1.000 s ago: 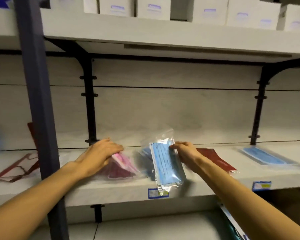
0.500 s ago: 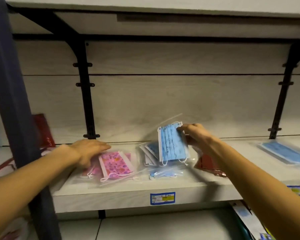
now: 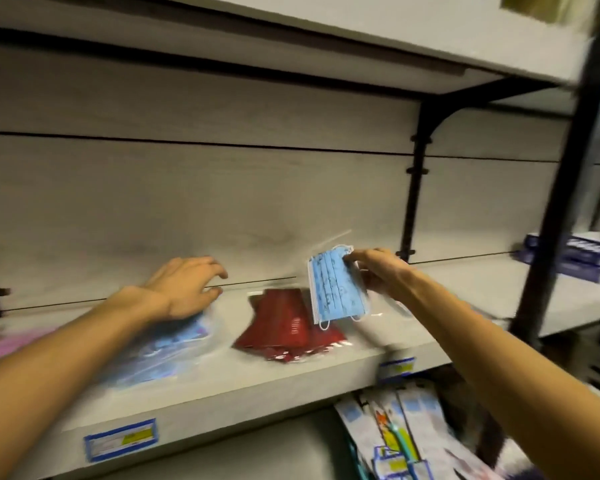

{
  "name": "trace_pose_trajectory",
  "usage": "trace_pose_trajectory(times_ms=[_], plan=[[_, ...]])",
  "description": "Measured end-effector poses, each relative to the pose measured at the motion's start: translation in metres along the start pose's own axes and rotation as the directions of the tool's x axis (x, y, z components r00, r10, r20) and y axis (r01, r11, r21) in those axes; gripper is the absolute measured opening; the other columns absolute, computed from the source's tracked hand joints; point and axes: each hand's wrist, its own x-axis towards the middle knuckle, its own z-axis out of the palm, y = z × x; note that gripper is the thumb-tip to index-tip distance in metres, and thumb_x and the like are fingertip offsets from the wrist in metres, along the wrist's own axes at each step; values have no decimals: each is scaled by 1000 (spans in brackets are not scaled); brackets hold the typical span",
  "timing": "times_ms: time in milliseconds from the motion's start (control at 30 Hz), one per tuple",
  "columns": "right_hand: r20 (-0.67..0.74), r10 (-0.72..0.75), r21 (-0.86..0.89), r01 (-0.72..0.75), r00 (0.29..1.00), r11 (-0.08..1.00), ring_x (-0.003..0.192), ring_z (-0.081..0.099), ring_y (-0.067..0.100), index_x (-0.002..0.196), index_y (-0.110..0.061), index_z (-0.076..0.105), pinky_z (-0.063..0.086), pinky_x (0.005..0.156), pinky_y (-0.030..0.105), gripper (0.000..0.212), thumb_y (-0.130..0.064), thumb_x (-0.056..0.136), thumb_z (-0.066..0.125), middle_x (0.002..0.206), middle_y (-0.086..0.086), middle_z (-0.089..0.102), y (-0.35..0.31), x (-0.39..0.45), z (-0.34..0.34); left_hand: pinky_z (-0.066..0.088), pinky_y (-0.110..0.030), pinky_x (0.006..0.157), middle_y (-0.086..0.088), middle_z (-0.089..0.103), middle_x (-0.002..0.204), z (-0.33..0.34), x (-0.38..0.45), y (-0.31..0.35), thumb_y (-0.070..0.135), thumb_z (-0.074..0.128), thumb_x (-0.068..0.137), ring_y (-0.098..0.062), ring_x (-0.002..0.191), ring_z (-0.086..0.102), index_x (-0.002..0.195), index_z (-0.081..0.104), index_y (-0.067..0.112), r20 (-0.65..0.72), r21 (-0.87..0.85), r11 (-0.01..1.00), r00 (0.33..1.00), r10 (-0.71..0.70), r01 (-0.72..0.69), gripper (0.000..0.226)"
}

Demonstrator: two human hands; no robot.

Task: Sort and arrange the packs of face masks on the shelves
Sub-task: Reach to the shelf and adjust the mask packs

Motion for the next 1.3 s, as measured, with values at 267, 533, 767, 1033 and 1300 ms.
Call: trace_pose_trajectory(times_ms=[267,533,767,1033,1300], plan=[[-188,-72,-308,11,980,951,83,63,24,107,2,69,53,74,36,21,-13,92,67,96,14,67,37,44,-138,39,-34,102,11,63,129,8,96,136,56,40,99,-15,122,57,122,62,32,7,-24,986,987,163,-163,39],[-216,-241,-745,0,946,667,103,63,24,125,-12,63,49,80,31,45,-30,86,76,120,6,67,67,72,-173,40,-33,104,12,59,132,25,115,177,65,23,94,-14,117,58,125,60,31,48,-11,989,988,146,-145,60],[44,-651,-904,308,758,297,119,53,30,123,-19,67,47,97,44,35,-28,89,66,126,6,65,48,62,-142,40,-32,95,13,59,126,9,83,158,73,8,84,-13,114,58,122,61,30,18,1,1000,1000,12,-12,77],[434,-537,-757,616,723,218,151,23,29,147,-16,45,26,119,44,59,-53,101,45,154,6,44,51,-1,4,16,-38,124,-3,25,165,-8,-32,106,68,23,98,-21,150,25,158,23,19,157,44,955,942,-297,294,77],[597,-351,-687,685,722,242,156,2,21,159,-16,22,7,126,46,82,-70,97,25,168,4,16,62,-113,124,5,-36,125,-3,3,169,-51,-208,65,63,26,101,-20,155,9,161,12,18,183,94,893,874,-450,440,76]])
